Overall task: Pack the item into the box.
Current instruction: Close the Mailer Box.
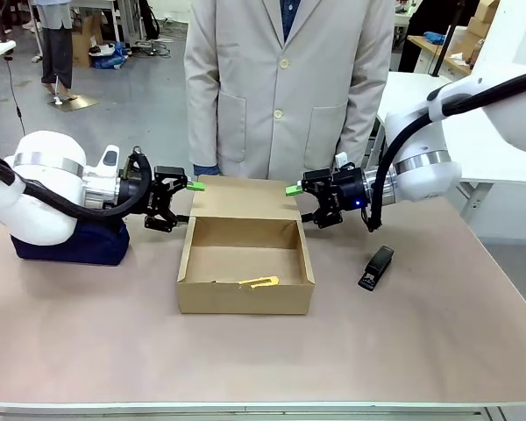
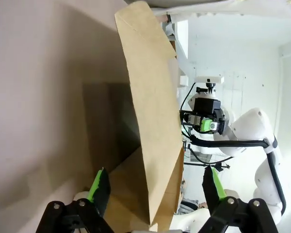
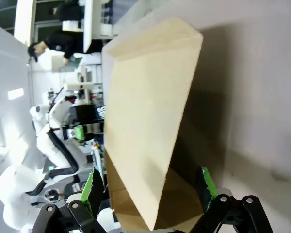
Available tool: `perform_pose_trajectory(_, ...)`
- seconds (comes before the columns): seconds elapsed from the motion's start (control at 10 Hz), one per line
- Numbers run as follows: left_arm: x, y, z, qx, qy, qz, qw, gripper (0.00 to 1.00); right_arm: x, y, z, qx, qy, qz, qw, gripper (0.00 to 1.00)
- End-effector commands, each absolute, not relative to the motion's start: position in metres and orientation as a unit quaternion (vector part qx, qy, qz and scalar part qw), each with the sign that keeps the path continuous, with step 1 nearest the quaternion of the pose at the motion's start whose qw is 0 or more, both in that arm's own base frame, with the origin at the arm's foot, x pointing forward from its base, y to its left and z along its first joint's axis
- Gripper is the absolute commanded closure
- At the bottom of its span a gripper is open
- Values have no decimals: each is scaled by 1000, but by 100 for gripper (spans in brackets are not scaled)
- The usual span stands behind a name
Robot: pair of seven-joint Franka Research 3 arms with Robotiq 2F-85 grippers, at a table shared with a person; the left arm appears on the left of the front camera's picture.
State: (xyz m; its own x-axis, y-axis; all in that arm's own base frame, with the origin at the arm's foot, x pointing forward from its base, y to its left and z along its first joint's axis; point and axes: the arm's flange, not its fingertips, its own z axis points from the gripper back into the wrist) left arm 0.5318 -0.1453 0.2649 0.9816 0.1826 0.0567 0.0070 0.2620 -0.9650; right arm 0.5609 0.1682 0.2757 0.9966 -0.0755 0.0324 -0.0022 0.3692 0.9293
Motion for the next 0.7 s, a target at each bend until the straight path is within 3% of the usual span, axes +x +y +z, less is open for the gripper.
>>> perform_pose_trajectory(0.0,542,-148,257,-633,-78,31,770,0,564,166,280,592,-7,-42,805,0)
perform_pose_trajectory(0.6,544,-150,254,-683,-56,6,728,0,565,173,272,611,19,-46,790,0)
